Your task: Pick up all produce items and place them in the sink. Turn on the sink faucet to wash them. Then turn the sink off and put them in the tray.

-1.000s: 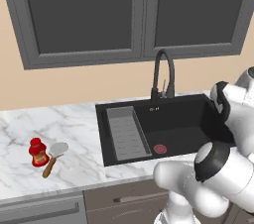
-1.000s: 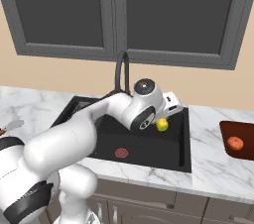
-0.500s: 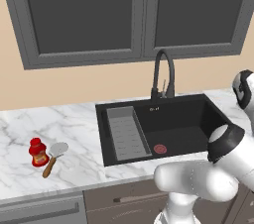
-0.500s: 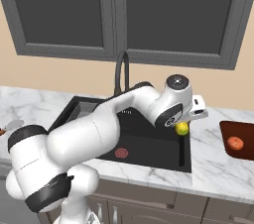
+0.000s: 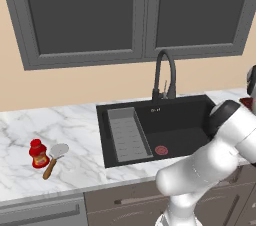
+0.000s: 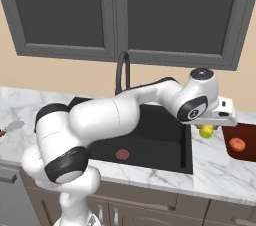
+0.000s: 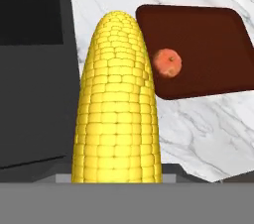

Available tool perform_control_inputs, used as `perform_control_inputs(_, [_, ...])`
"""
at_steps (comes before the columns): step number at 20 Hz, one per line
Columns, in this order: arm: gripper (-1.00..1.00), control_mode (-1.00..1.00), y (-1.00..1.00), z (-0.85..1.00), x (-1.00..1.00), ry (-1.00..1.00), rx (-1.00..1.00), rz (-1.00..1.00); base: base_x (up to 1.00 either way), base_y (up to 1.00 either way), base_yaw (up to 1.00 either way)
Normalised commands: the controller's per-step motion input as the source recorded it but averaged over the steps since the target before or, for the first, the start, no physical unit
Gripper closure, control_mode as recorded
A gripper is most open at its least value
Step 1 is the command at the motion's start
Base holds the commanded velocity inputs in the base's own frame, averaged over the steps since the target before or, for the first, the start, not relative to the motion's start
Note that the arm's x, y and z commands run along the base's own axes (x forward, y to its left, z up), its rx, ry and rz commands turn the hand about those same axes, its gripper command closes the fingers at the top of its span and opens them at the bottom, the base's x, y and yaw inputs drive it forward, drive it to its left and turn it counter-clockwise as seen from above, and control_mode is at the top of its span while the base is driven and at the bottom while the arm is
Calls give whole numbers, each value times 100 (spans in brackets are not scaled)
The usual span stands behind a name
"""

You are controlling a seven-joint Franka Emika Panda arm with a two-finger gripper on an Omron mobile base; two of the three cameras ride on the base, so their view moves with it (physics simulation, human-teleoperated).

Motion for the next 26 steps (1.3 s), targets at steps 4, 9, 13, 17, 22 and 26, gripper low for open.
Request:
perform_control_inputs(4, [100, -100, -66, 0, -10, 0, 4, -47, 0, 0, 0])
perform_control_inputs(9, [100, -100, -56, 0, 0, -3, 3, -32, 0, 0, 0])
perform_control_inputs(13, [100, -100, -50, 0, 0, -9, 10, -9, 0, 0, 0])
perform_control_inputs(17, [100, -100, -46, 0, 0, -7, 12, -2, 0, 0, 0])
perform_control_inputs(22, [100, -100, -38, 3, 0, -3, 5, -1, 0, 0, 0])
perform_control_inputs(26, [100, -100, -29, 15, 2, -1, 2, 0, 0, 0, 0])
